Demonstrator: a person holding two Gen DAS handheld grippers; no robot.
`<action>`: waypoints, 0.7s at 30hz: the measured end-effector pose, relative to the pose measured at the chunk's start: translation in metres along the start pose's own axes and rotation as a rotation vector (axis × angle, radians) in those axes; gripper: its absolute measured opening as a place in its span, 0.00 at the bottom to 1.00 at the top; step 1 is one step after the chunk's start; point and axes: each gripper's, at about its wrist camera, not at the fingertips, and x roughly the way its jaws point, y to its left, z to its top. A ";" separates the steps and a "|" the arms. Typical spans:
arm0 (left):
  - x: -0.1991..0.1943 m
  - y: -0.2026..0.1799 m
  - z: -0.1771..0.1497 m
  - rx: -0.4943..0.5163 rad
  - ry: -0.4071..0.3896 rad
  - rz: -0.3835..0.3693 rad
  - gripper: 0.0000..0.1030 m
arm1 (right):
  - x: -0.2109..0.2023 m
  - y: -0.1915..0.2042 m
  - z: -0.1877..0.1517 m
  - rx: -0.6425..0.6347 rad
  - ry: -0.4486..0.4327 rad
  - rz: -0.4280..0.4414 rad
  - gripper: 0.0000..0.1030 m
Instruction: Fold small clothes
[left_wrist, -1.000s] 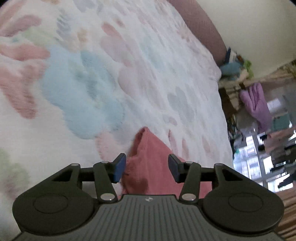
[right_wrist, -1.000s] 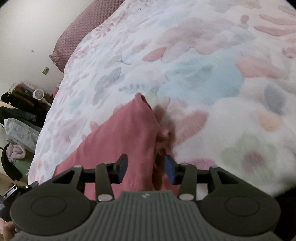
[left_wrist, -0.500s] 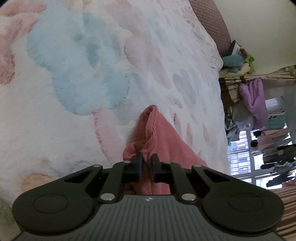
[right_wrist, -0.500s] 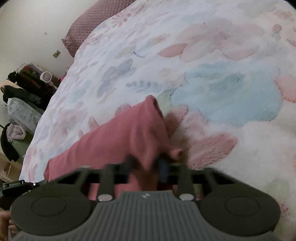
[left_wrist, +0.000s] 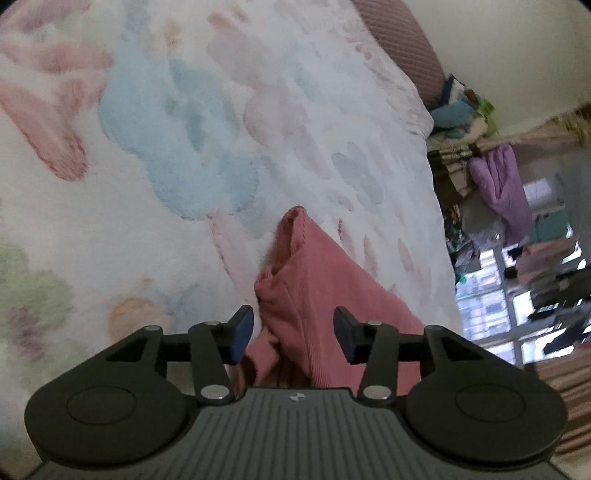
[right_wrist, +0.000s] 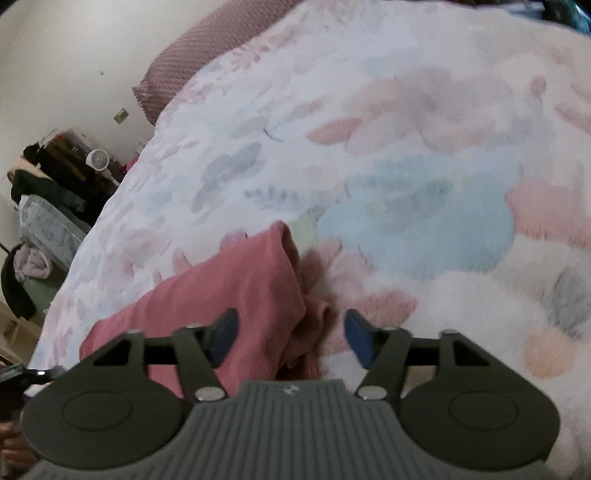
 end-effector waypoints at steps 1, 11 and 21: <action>-0.003 -0.004 -0.005 0.027 0.002 0.008 0.52 | 0.002 0.002 0.000 -0.021 0.000 0.000 0.64; 0.024 -0.017 -0.034 0.202 0.067 0.103 0.52 | 0.036 0.016 -0.011 -0.120 0.030 -0.046 0.56; 0.021 -0.035 -0.044 0.242 0.139 0.047 0.03 | 0.026 0.014 -0.008 -0.032 0.065 0.050 0.07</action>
